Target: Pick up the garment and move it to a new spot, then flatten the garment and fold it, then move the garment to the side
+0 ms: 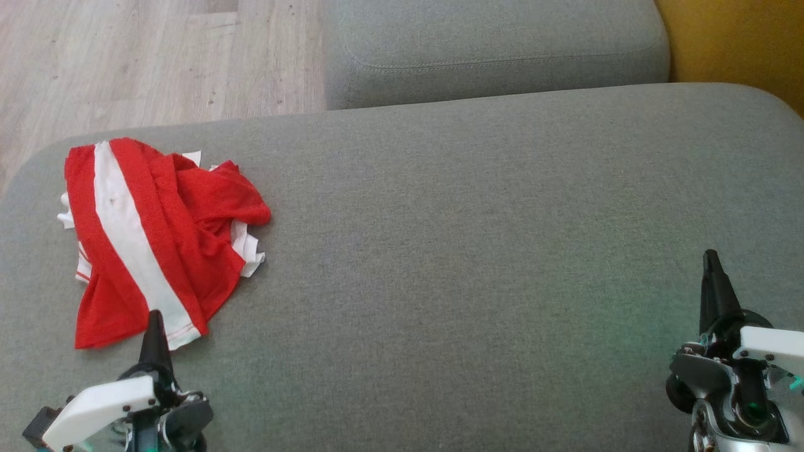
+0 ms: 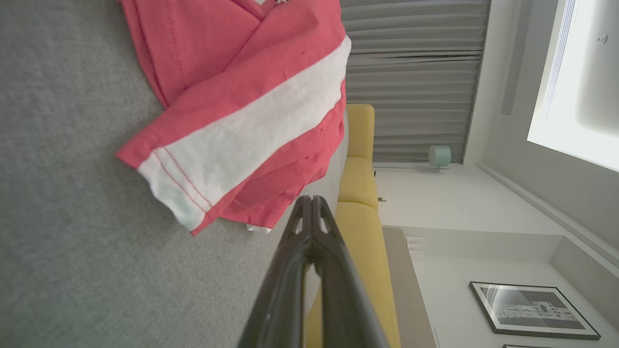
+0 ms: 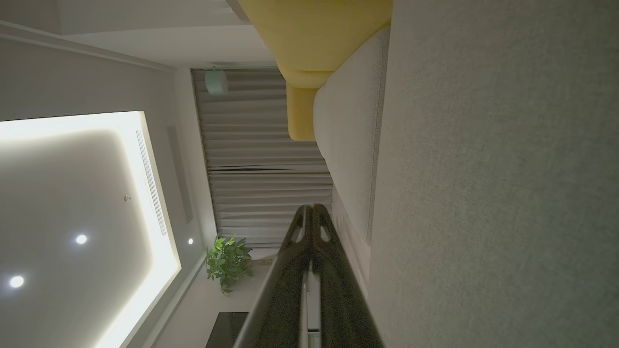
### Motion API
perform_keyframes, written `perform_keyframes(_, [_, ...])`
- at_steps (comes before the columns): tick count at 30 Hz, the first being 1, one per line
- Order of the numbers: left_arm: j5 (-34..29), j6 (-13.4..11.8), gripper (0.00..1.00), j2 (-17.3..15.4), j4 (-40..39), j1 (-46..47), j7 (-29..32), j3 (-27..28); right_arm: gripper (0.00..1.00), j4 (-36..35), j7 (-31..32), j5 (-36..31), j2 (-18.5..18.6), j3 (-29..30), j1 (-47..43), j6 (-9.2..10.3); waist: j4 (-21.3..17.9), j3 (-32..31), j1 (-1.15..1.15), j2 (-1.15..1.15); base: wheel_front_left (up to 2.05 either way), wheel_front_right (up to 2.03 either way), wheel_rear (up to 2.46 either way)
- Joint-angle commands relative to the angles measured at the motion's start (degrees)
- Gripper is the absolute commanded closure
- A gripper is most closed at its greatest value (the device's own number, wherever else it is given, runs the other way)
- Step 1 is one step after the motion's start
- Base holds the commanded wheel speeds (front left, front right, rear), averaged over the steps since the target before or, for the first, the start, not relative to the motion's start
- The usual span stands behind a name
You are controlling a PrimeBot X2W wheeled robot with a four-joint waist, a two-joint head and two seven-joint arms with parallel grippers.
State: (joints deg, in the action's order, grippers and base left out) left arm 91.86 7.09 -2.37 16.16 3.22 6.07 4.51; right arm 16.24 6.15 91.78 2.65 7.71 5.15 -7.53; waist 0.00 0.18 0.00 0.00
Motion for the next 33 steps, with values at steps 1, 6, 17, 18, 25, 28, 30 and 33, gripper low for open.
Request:
perform_keyframes(1, [0.33,0.4,1.0,-0.51,-2.13,2.97,0.4,1.98,1.0,-2.22,0.32,0.41,0.22,-1.21,1.03,0.04,0.0,0.0,0.0,0.0,0.0,0.0,0.0])
perform_keyframes(6, [0.33,0.4,1.0,-0.51,-2.13,2.97,0.4,1.98,1.0,-2.22,0.32,0.41,0.22,-1.21,1.03,0.04,0.0,0.0,0.0,0.0,0.0,0.0,0.0])
perform_keyframes(17, [-0.36,-0.02,0.0,0.21,2.02,-1.37,-1.0,-0.65,0.0,2.28,-0.99,-0.66,-0.18,-0.97,-0.88,0.0,-0.05,0.06,0.0,0.0,0.0,0.0,0.0])
perform_keyframes(18, [-0.42,-0.02,0.0,0.2,1.9,-1.4,-1.17,-0.66,0.0,2.19,-1.16,-0.81,-0.18,-1.04,-0.87,0.0,-0.06,0.07,0.0,0.0,0.0,0.0,0.0])
perform_keyframes(25, [-1.48,0.0,0.0,0.16,1.34,-1.54,-2.35,-0.26,0.0,1.58,-2.34,-3.21,-0.15,-1.7,-0.71,0.0,-0.04,0.06,0.0,0.0,0.0,0.0,0.0])
perform_keyframes(28, [-2.08,0.01,0.0,0.15,1.21,-1.54,-2.68,-0.17,0.0,1.25,-2.68,-4.31,-0.14,-1.75,-0.63,0.01,-0.04,0.05,0.0,0.0,0.0,0.0,0.0])
perform_keyframes(30, [-2.77,0.02,0.0,0.14,1.03,-1.51,-3.02,0.1,0.0,0.9,-3.02,-5.43,-0.14,-1.78,-0.56,0.01,-0.03,0.05,0.0,0.0,0.0,0.0,0.0])
perform_keyframes(33, [-3.73,0.03,0.0,0.12,0.85,-1.43,-3.52,0.65,0.0,0.33,-3.53,-7.42,-0.13,-1.72,-0.47,0.01,-0.03,0.04,0.0,0.0,0.0,0.0,0.0])
